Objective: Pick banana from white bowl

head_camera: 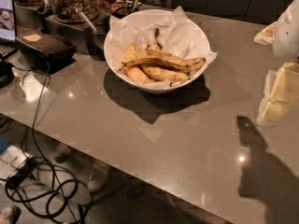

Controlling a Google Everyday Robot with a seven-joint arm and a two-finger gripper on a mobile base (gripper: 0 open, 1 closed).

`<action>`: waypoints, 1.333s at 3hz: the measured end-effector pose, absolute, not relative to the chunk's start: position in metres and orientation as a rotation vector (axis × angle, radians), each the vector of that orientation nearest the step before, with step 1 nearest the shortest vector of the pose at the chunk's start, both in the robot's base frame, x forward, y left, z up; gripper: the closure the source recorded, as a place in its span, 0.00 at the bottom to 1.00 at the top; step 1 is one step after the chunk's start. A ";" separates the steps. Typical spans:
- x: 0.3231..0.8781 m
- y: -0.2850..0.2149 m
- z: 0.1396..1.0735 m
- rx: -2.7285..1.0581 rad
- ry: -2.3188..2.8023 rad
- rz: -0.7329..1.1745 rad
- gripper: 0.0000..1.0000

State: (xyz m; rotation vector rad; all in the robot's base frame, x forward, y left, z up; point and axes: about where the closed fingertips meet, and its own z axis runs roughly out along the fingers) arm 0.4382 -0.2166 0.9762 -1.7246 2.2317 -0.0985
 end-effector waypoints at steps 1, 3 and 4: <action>0.438 -0.217 0.976 -1.724 2.232 -0.098 0.00; 0.461 -0.187 0.972 -1.803 2.264 -0.055 0.00; 0.482 -0.157 0.964 -1.915 2.230 -0.031 0.00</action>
Offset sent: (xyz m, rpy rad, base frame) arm 0.0079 0.0065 -0.0030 -0.0252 0.0845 -0.0586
